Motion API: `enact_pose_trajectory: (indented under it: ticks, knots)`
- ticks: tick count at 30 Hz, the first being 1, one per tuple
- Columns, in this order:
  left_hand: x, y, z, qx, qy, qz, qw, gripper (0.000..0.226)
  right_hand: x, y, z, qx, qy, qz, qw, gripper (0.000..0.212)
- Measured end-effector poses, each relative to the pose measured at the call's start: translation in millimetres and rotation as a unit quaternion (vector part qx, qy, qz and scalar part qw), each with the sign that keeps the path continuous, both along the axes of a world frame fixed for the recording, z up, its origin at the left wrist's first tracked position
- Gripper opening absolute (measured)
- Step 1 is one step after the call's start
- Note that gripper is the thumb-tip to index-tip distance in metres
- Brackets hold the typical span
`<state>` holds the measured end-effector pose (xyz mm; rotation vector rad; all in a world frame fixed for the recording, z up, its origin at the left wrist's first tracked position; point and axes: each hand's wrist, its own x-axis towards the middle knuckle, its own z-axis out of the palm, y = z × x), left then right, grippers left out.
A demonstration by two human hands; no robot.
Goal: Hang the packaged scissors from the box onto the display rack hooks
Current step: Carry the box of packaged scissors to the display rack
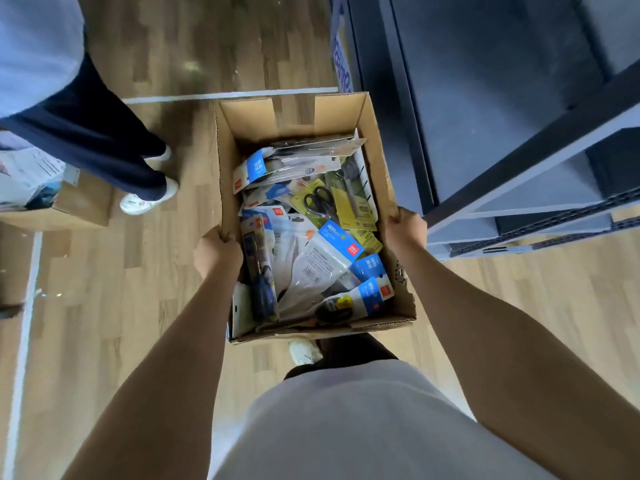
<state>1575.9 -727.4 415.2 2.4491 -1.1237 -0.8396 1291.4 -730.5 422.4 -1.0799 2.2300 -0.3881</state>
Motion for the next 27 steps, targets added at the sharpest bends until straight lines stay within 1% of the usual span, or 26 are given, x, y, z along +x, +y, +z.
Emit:
enact_pose_trajectory:
  ticks: [4, 10, 13, 17, 21, 24, 27]
  knots:
    - [-1, -46, -9, -0.021, 0.0, -0.003, 1.0, 0.024, 1, -34, -9, -0.004, 0.022, -0.017, 1.0, 0.026]
    - [-10, -118, -29, 0.007, 0.004, 0.018, 1.0, 0.025, -5, -104, -23, 0.02, 0.016, -0.004, 1.0, 0.025]
    - [-19, -159, -30, 0.018, 0.006, 0.022, 1.0, 0.03, -11, -142, -25, 0.028, 0.01, -0.029, 0.999, 0.025]
    - [-27, -209, -27, 0.021, 0.012, -0.002, 1.0, 0.03, -16, -184, -16, 0.027, 0.009, -0.042, 0.999, 0.025]
    - [-35, -255, -14, 0.019, -0.004, -0.032, 0.999, 0.027, -23, -221, -5, 0.017, 0.0, -0.074, 0.997, 0.027]
    - [-35, -289, -7, 0.025, -0.028, -0.068, 0.997, 0.028, -24, -250, 1, 0.012, 0.009, -0.074, 0.997, 0.027]
    - [-35, -324, -4, -0.002, -0.007, -0.069, 0.998, 0.024, -23, -280, 5, 0.005, 0.007, -0.082, 0.997, 0.026]
